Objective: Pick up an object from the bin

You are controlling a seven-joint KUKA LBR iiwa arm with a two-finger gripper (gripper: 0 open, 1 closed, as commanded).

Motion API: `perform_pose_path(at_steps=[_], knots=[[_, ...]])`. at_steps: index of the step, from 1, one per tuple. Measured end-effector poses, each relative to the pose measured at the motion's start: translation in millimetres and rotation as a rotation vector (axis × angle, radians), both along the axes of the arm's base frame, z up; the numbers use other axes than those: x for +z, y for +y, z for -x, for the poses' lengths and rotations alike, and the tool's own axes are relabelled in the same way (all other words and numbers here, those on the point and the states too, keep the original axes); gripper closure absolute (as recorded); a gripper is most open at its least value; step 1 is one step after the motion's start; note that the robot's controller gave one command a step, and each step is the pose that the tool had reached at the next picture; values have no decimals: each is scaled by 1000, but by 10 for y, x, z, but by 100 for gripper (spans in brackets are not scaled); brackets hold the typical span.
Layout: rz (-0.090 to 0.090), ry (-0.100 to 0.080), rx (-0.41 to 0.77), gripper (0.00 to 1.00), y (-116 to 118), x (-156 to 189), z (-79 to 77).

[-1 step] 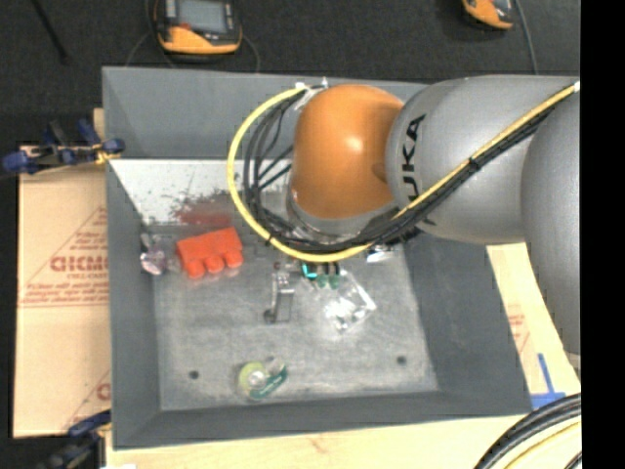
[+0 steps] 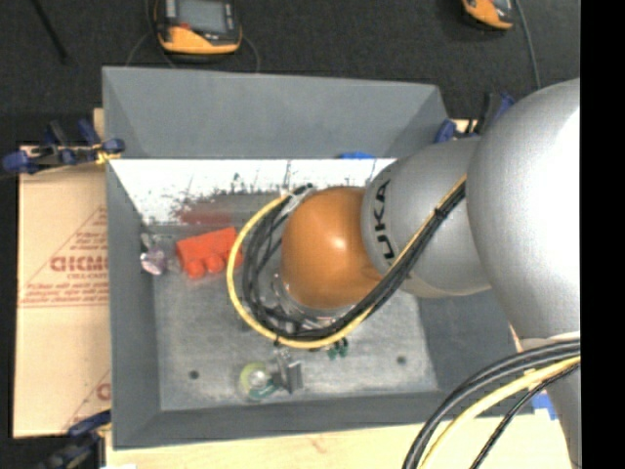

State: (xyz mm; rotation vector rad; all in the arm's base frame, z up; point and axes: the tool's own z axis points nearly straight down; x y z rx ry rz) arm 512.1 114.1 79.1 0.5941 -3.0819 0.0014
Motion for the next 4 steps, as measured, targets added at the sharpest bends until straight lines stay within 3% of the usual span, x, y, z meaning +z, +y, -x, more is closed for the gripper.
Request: perform_pose_path(at_steps=[1, 2, 3, 4], knots=[[-2, -15, 257, 0, 242, -66, 311], [-7, -23, 251, 100, 259, -52, 297], [-2, -10, 218, 100, 253, 367, 192], [-2, -10, 607, 100, 215, 779, -369]])
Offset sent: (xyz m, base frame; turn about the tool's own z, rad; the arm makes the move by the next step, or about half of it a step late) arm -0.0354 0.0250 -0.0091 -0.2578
